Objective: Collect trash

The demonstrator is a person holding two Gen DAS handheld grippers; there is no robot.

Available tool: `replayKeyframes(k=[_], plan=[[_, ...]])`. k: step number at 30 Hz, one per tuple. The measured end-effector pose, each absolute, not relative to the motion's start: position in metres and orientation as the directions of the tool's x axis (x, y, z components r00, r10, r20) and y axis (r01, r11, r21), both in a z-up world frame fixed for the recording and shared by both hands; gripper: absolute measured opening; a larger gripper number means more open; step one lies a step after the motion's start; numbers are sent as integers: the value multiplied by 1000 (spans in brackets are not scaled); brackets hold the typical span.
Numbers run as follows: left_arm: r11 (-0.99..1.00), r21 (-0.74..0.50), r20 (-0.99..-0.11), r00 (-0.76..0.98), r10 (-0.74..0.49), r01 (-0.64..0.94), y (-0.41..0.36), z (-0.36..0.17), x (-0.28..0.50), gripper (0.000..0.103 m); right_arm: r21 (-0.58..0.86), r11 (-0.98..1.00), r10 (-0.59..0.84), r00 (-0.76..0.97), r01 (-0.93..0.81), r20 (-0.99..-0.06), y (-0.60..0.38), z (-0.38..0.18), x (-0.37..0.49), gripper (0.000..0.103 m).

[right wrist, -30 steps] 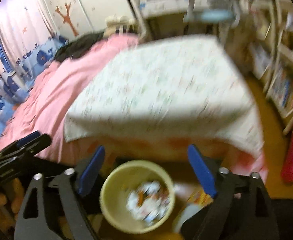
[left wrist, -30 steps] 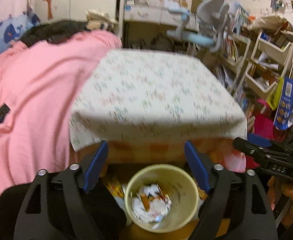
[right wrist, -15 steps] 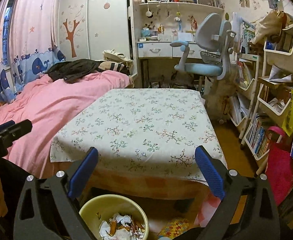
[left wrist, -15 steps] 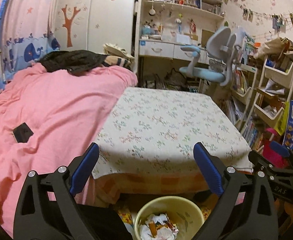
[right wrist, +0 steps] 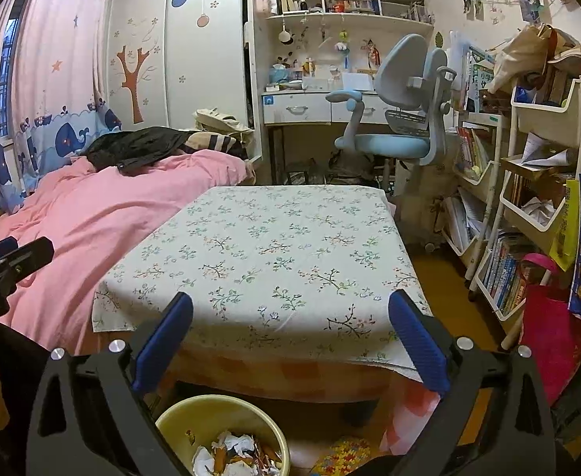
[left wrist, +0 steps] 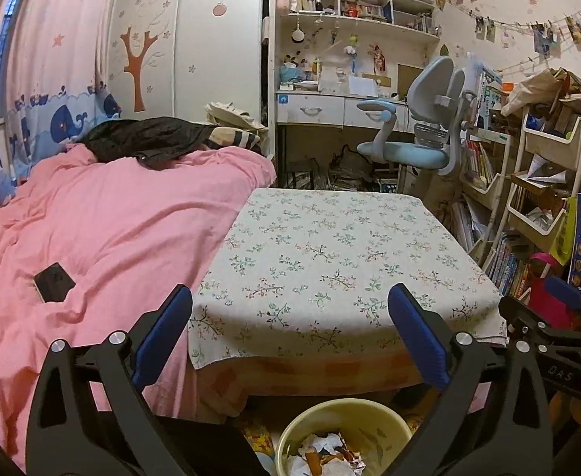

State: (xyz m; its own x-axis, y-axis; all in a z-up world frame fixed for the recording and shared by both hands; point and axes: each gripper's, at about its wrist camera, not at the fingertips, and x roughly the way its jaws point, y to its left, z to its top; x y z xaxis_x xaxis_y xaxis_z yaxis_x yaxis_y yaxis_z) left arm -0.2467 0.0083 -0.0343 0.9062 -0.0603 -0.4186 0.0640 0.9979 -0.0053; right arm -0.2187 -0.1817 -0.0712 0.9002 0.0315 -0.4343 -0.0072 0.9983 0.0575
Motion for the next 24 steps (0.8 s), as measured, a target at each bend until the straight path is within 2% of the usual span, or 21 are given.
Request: replayKeyframes(k=[24], plan=[[997, 15, -408, 911, -58, 70, 4, -28, -247, 96, 51, 999, 12, 912, 10, -411, -183, -66, -221, 95]])
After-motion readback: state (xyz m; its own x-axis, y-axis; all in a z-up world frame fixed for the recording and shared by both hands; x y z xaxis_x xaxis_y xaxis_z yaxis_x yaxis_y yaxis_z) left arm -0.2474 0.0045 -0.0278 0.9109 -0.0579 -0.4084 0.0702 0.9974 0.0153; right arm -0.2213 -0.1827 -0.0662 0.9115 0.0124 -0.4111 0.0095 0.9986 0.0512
